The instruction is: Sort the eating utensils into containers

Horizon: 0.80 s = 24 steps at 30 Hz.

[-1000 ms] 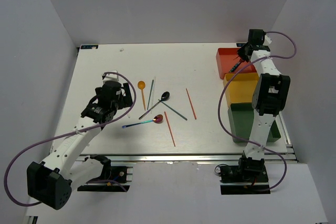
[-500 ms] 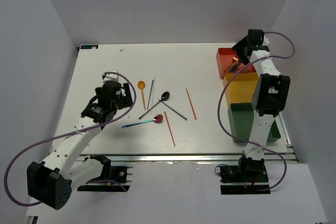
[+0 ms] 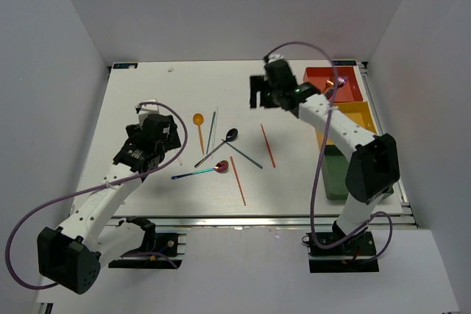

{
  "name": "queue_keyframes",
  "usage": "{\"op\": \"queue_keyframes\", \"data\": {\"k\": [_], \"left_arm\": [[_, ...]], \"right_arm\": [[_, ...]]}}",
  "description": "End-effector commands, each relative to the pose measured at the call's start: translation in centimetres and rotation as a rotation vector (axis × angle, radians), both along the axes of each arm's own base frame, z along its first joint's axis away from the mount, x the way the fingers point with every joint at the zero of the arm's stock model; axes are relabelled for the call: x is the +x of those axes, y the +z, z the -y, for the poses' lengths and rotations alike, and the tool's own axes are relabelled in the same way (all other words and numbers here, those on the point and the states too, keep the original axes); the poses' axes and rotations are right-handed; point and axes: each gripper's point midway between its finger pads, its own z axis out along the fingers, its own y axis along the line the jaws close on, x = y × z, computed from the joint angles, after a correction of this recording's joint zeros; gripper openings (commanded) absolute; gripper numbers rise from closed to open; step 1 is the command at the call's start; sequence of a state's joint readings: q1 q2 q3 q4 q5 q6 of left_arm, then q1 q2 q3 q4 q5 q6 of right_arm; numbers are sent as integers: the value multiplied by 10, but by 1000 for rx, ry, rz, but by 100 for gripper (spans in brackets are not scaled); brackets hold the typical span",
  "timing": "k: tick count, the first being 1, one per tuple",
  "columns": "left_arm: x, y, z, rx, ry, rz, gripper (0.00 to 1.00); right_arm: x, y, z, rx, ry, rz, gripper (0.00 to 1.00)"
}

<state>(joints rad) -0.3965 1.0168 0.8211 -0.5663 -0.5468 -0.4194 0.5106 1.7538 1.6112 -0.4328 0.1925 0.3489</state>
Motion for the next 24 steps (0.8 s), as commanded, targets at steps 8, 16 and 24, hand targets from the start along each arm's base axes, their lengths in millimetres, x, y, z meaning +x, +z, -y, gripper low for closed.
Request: {"op": "queue_keyframes", "data": {"k": [8,16,24], "left_arm": [[2,21,4,-39,-9,63,98],[2,21,6,-43,-22,61,98],[2,23,7,-47,-34,66,98]], "right_arm": [[-99,-137,11,-288,170,-318,74],[-117,-190,7,-306,256,-437,60],[-121,-217,14,-355,243,-489,21]]}}
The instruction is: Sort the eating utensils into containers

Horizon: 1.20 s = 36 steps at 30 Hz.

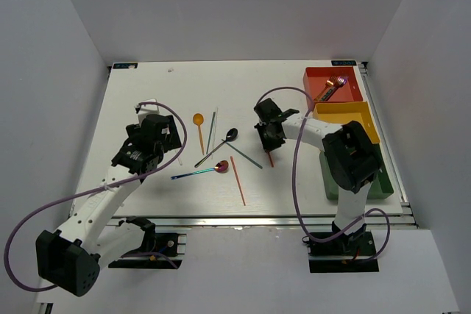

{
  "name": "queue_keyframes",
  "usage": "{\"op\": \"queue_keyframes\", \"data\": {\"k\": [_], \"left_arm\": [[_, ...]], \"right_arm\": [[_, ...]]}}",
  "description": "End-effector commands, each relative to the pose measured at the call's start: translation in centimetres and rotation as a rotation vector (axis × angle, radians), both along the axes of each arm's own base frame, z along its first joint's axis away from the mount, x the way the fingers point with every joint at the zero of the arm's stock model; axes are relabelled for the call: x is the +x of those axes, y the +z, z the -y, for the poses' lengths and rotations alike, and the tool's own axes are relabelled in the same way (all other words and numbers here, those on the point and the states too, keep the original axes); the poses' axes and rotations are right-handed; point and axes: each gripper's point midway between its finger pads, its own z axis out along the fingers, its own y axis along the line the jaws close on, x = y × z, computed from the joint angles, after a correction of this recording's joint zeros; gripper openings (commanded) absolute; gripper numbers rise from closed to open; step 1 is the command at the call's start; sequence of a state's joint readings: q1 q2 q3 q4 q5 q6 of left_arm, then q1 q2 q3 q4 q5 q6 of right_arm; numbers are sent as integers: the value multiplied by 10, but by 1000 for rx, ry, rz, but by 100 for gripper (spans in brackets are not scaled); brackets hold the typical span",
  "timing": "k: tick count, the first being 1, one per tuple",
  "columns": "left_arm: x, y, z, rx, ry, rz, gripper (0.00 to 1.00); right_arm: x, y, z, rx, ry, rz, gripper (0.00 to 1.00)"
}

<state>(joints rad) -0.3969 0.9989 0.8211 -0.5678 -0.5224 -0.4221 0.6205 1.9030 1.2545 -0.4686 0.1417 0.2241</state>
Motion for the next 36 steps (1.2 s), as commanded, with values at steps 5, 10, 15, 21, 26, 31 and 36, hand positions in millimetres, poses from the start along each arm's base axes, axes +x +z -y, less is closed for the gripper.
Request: {"op": "queue_keyframes", "data": {"k": [5,10,15,21,26,31,36], "left_arm": [[3,21,4,-29,-22,60,98],[3,20,6,-32,-29,61,98],[3,20,7,-34,-35,58,98],[2,23,8,-45,-43,70,98],[2,23,10,-51,-52,71,98],[3,21,12,-54,-63,65,98],[3,21,13,-55,-66,63,98]], "right_arm": [[-14,-17,5,-1,-10,-46,0],[15,39,1,208,-139,122,0],[38,135,44,540,-374,363,0],[55,140,161,608,-843,455,0],[73,132,235,554,-1065,492,0],[89,125,259,505,-1092,472,0],[93,103,261,515,-1098,418,0]]}}
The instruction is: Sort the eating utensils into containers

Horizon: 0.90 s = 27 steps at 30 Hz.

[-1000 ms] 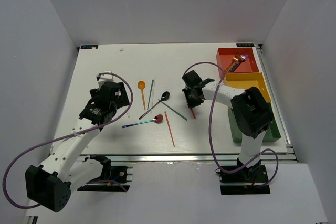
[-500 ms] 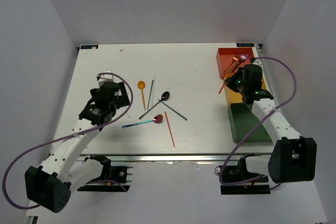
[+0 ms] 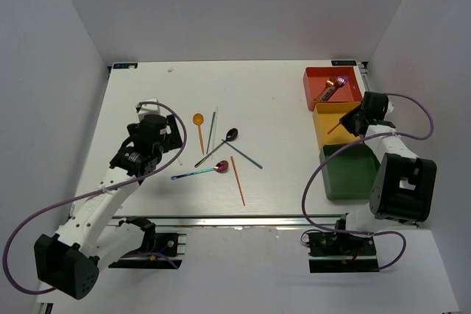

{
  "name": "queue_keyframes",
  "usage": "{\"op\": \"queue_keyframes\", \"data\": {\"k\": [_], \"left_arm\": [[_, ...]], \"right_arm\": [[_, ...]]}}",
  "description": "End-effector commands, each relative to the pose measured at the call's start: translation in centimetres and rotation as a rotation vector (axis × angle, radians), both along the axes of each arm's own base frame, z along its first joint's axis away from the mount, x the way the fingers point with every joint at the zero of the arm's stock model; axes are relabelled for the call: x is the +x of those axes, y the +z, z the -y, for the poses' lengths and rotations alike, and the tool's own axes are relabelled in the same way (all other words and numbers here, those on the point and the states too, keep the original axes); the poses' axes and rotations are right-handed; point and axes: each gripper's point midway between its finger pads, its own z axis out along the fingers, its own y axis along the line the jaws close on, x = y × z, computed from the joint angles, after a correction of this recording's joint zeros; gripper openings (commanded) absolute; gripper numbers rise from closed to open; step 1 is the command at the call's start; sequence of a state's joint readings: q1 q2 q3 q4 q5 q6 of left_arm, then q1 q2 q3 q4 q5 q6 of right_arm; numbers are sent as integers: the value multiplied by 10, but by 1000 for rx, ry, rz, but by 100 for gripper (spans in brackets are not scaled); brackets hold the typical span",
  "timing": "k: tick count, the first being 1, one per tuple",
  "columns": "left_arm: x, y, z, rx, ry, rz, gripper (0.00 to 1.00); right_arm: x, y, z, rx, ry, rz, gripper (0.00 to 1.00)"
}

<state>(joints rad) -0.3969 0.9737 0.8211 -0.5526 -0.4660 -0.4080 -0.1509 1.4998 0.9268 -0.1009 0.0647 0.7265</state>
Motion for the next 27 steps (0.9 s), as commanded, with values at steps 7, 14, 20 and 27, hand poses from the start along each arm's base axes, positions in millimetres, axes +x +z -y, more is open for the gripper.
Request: {"op": "queue_keyframes", "data": {"k": [7,14,20,27], "left_arm": [[3,12,4,-17,-17,35,98],[2,12,3,-15,-14,34,98],[1,18,-8,-1,51,56,98],[-2,32,-15,-8,79,115,98]], "right_arm": [[17,25,4,-7,16,65,58],[20,72,-55,-131,244,180,66],[-13,55,-231,-366,1019,163,64],[-60,-28,-311,-709,1385,-57,64]]}}
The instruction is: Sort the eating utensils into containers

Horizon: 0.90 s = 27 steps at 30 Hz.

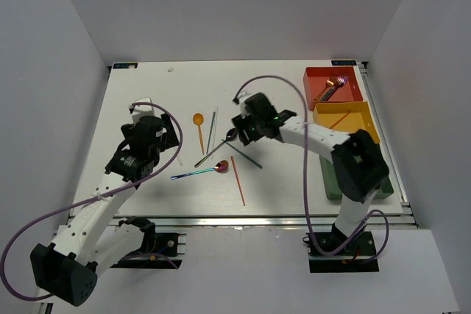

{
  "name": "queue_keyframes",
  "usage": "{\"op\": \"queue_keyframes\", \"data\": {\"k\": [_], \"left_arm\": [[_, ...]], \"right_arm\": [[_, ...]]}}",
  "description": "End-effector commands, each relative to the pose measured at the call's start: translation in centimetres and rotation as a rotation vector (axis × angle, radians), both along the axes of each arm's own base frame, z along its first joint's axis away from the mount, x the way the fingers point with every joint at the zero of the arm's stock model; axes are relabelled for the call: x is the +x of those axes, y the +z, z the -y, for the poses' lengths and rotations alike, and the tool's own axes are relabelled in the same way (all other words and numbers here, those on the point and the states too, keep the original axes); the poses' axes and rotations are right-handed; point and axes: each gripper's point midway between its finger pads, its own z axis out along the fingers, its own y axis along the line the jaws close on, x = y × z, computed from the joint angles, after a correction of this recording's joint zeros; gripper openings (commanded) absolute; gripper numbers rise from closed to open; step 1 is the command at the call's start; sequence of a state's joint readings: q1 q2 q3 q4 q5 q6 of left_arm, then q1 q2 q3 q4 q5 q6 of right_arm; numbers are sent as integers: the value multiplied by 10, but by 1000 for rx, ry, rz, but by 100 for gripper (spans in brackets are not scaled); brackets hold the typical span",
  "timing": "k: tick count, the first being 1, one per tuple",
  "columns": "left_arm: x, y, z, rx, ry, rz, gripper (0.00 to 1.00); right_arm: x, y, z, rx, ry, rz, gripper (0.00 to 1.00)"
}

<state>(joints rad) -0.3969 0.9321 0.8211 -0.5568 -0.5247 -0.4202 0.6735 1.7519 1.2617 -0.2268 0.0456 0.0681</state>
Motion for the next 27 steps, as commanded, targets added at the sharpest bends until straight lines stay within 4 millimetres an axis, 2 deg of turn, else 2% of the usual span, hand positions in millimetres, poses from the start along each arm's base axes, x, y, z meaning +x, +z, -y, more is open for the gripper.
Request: {"op": "queue_keyframes", "data": {"k": [1,3,8,11,15,20,27], "left_arm": [[0,18,-3,-16,21,62,98],[0,17,-2,-14,17,54,98],[2,13,1,-14,-1,36,98],[2,13,2,-17,-6,36,98],[2,13,3,-18,-10,36,98],[2,13,3,-19,-11,36,98],[2,12,3,-19,-12,36,98]], "right_arm": [[-15,-35,11,-285,102,-10,64],[-21,-46,-1,-294,143,-50,65],[-43,-66,-11,-323,228,-111,62],[-51,-78,-11,-356,249,-136,55],[-61,-94,-9,-375,274,-192,36],[-80,-104,-9,-354,323,-262,34],[-96,-113,15,-397,259,-314,10]]}}
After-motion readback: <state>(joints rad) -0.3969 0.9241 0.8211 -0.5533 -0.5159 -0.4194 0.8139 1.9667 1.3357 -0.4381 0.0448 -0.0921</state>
